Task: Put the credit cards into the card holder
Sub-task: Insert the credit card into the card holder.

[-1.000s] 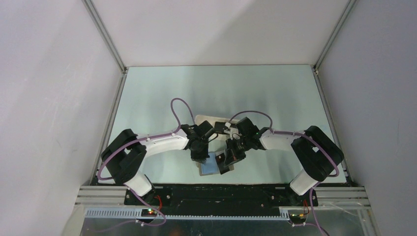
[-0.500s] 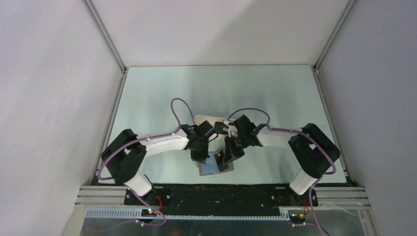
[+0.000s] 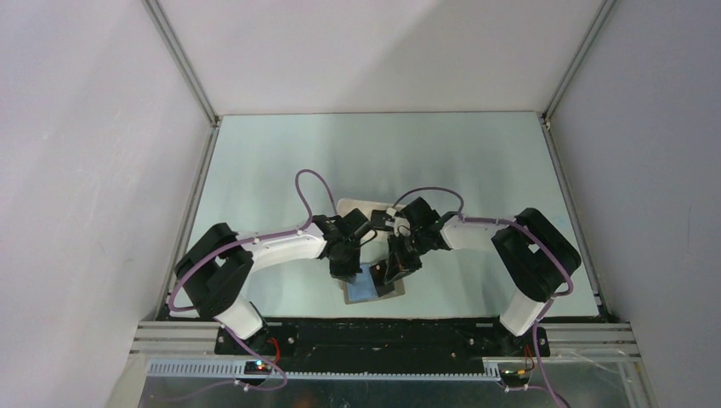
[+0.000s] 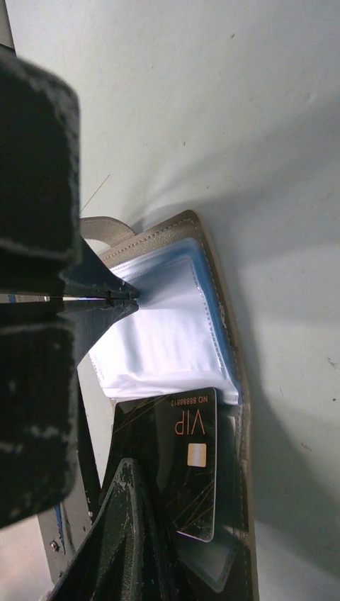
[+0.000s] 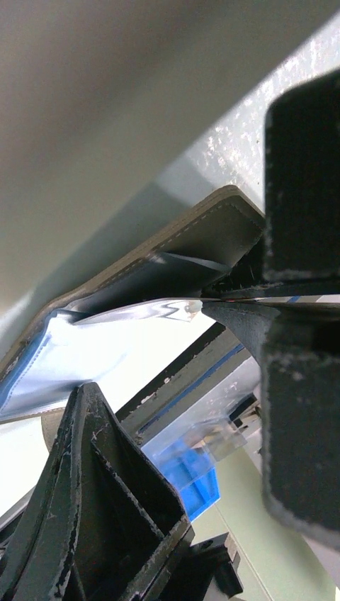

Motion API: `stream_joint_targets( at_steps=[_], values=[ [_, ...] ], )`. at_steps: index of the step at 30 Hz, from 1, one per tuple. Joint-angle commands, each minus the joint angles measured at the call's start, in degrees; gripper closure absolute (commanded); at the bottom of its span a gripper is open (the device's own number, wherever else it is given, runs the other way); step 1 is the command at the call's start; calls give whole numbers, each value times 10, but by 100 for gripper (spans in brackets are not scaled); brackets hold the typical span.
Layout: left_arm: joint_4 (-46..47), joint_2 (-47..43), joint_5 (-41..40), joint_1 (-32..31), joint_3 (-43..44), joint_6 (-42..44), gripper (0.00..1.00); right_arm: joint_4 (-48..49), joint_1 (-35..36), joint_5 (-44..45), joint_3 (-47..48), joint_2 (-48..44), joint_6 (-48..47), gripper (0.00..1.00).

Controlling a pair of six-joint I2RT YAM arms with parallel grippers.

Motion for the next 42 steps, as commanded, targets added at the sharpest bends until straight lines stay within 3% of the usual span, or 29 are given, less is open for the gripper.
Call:
stream_joint_targets(
  at_steps=[1, 26, 42],
  values=[
    [-35, 21, -38, -4, -4, 18, 100, 36, 17, 33, 8, 26, 12, 100],
    [-34, 19, -43, -9, -4, 21, 100, 103, 24, -81, 8, 52, 100, 100],
    [-35, 12, -33, -9, -3, 26, 100, 77, 48, 62, 5, 80, 69, 100]
  ],
)
